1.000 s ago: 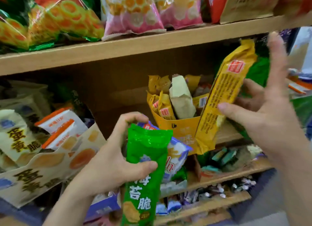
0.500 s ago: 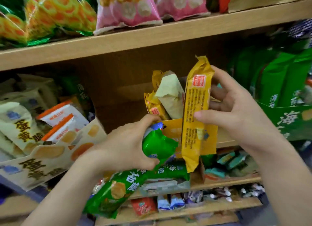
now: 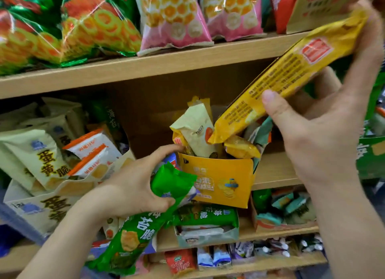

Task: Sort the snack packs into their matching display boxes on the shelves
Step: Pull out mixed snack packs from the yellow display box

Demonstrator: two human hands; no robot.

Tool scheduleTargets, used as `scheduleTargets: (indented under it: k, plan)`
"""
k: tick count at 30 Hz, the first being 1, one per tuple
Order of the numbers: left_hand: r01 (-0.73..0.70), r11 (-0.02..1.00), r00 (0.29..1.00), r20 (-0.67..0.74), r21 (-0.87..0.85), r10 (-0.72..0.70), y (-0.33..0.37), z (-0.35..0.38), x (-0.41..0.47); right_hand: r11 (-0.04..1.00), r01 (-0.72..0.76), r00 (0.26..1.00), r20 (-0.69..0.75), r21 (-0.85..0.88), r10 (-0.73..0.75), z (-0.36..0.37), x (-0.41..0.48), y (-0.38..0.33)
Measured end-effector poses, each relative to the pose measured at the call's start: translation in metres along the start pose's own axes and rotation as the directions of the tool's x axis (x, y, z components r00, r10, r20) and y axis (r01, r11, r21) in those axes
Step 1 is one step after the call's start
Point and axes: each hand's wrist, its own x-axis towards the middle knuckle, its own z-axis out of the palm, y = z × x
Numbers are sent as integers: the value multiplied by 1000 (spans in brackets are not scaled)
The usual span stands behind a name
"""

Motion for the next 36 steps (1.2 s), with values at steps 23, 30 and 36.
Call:
scheduleTargets:
  k: [23,30,36]
  plan:
    - [-96,980,995,-56,-177,87,20,11,-9,370,7,753,249,-929,610,15,1,13]
    - [-107,967,994,-48,-233,99,16,15,-8,502,204,888,375,-840,267,49,-9,-17]
    - [-75,987,997,-26,-144,72,13,21,-1,432,245,802,431,-868,413,80,-13,-2]
